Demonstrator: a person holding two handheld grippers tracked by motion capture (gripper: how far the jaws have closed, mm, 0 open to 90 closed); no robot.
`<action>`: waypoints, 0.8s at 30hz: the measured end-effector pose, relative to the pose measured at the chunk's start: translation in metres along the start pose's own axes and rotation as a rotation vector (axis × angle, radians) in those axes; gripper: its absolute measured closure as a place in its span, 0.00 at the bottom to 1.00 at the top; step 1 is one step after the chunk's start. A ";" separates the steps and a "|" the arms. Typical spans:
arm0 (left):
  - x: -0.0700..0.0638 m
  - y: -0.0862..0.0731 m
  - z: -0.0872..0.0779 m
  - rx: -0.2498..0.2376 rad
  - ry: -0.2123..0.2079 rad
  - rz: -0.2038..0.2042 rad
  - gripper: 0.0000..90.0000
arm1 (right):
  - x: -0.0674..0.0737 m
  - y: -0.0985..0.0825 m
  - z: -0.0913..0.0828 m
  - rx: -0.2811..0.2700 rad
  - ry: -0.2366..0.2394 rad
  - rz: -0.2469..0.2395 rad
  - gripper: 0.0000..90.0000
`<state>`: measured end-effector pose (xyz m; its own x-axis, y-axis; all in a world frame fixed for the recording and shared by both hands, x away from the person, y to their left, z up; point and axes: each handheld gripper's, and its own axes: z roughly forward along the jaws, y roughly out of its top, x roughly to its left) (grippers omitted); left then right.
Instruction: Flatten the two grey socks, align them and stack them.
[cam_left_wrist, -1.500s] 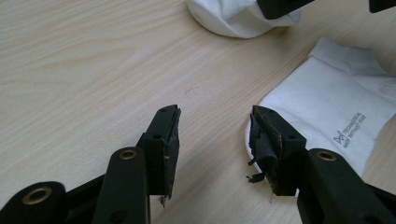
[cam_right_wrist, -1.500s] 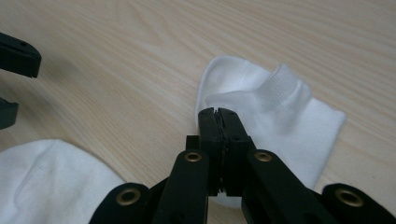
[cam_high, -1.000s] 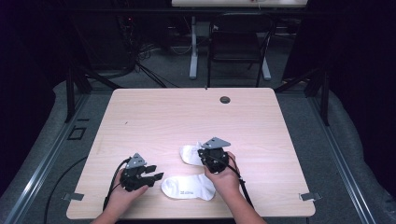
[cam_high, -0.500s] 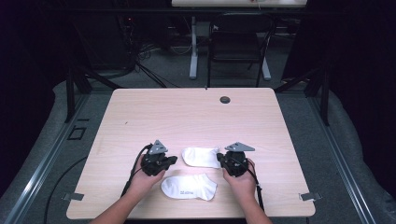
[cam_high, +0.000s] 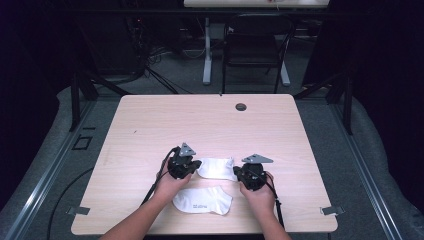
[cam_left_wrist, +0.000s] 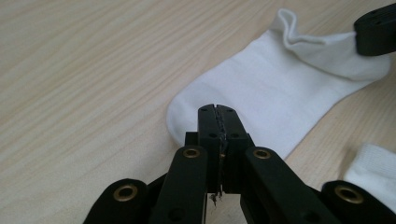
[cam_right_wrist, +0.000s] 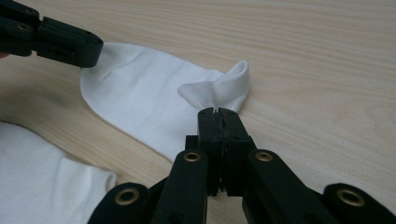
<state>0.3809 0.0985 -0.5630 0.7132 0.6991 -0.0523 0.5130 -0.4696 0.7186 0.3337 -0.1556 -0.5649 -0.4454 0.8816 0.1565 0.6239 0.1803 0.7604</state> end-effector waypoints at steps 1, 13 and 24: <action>0.002 -0.002 0.002 0.016 0.005 0.004 1.00 | -0.002 0.000 -0.001 0.010 -0.004 -0.002 0.99; 0.007 -0.021 -0.004 0.033 0.023 -0.006 0.99 | -0.006 -0.003 -0.001 0.029 -0.012 0.023 0.99; 0.016 -0.035 -0.017 0.029 0.024 -0.047 0.98 | -0.013 -0.005 0.001 0.084 -0.001 0.048 0.91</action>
<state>0.3665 0.1352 -0.5771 0.6767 0.7331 -0.0684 0.5593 -0.4515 0.6952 0.3367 -0.1680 -0.5716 -0.4131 0.8905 0.1908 0.6964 0.1739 0.6963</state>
